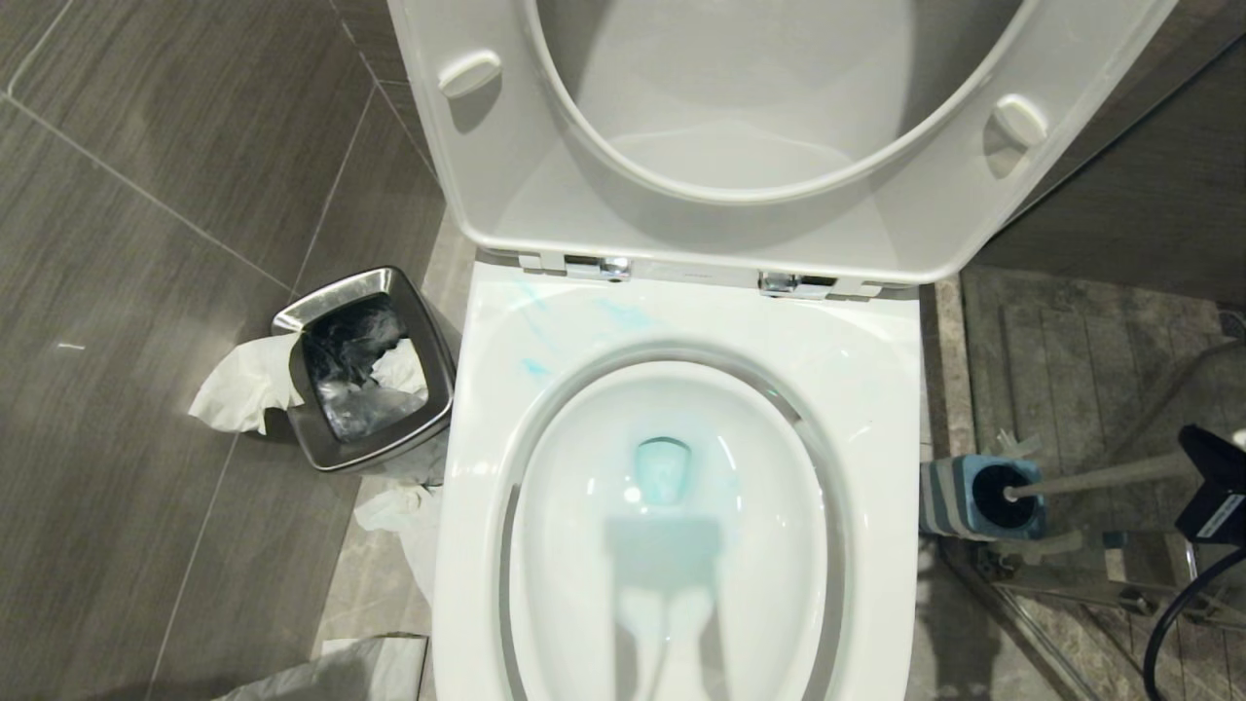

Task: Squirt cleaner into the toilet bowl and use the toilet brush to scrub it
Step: Scrub the toilet bowl

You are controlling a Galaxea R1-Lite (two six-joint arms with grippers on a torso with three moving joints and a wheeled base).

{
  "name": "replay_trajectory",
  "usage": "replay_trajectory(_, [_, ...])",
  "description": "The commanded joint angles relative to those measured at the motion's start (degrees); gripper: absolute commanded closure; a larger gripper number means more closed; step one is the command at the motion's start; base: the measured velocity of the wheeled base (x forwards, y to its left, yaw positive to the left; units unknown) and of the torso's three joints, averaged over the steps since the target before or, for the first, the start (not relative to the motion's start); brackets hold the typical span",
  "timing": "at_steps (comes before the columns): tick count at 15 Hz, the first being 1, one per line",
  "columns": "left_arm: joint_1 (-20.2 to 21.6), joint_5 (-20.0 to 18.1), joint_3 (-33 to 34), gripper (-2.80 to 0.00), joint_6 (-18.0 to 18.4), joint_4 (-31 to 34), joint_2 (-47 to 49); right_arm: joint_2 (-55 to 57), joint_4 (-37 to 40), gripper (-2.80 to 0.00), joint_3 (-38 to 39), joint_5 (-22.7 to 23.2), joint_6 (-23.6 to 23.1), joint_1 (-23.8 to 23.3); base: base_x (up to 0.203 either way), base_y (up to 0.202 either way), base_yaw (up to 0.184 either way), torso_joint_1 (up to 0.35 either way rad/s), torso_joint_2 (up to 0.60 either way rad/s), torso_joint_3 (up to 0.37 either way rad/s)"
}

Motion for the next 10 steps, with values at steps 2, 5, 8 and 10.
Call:
replay_trajectory(2, [0.0, 0.0, 0.1, 0.00, 0.0, 0.0, 0.0, -0.4, -0.2, 0.00, 0.3, 0.4, -0.3, 0.0, 0.000, 0.000, 0.000, 0.000, 0.00, 0.000])
replay_trajectory(5, [0.0, 0.0, 0.1, 0.00, 0.0, 0.0, 0.0, 0.4, 0.1, 0.00, 4.7, 3.9, -0.4, 0.1, 0.000, 0.000, 0.000, 0.000, 0.00, 0.000])
replay_trajectory(8, [0.0, 0.0, 0.1, 0.00, 0.0, 0.0, 0.0, 1.1, 0.7, 0.00, 4.8, 8.7, -0.6, 0.3, 0.000, 0.000, 0.000, 0.000, 0.00, 0.000])
replay_trajectory(10, [0.0, 0.0, 0.1, 0.00, 0.0, 0.0, 0.0, 0.8, 2.1, 0.00, 4.8, 13.9, -0.9, 0.4, 0.000, 0.000, 0.000, 0.000, 0.00, 0.000])
